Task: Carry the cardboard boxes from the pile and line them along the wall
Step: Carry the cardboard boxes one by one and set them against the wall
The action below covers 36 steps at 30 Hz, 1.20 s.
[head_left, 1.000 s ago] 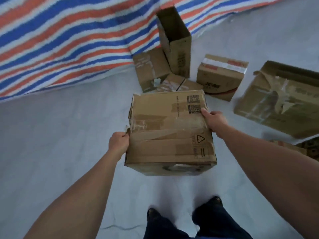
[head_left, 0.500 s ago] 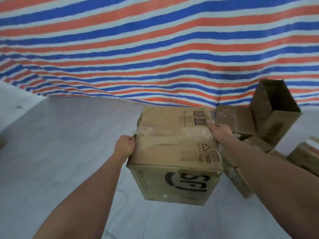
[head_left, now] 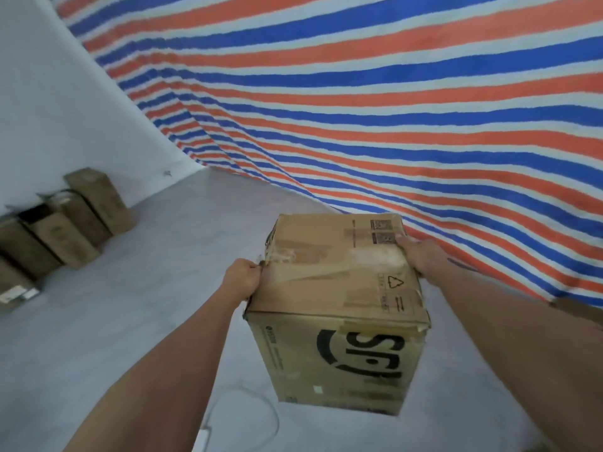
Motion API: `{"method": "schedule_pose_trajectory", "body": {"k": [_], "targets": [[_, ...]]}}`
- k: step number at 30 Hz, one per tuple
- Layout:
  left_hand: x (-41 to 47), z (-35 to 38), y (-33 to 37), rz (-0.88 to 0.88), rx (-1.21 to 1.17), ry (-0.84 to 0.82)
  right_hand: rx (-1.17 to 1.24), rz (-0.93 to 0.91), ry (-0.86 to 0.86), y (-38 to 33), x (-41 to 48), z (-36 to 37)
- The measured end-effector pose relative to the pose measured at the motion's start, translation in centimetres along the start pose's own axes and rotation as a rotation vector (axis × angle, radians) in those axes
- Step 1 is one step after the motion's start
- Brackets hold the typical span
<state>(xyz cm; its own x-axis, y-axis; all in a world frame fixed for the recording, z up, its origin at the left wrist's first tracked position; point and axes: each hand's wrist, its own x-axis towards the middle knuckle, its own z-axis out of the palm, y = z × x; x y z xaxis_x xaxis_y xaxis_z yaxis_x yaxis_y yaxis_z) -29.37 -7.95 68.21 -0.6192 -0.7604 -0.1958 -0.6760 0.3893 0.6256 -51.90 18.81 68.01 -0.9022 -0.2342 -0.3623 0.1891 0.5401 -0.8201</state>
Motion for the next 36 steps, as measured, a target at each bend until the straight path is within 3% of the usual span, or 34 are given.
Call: {"method": "schedule_pose_trajectory", "body": {"k": [10, 17, 22, 32, 36], "targets": [[14.8, -6.4, -7.4, -0.273, -0.103, 0.138, -0.202, -0.182, -0.175, -15.5, 14.6, 18.0], [29.3, -13.8, -11.7, -0.316, -0.066, 0.175, -0.182, -0.201, -0.311, -24.7, 23.5, 31.8], [39.2, -20.1, -11.5, -0.305, -0.066, 0.217, -0.165, -0.233, -0.311, -33.6, 28.2, 38.4], [62.2, -24.7, -14.3, -0.319, -0.035, 0.259, -0.223, -0.215, -0.386, -45.7, 46.3, 54.3], [71.4, -27.3, -14.9, -0.399, -0.056, 0.239, -0.269, -0.204, -0.430, -51.3, 53.3, 61.1]]}}
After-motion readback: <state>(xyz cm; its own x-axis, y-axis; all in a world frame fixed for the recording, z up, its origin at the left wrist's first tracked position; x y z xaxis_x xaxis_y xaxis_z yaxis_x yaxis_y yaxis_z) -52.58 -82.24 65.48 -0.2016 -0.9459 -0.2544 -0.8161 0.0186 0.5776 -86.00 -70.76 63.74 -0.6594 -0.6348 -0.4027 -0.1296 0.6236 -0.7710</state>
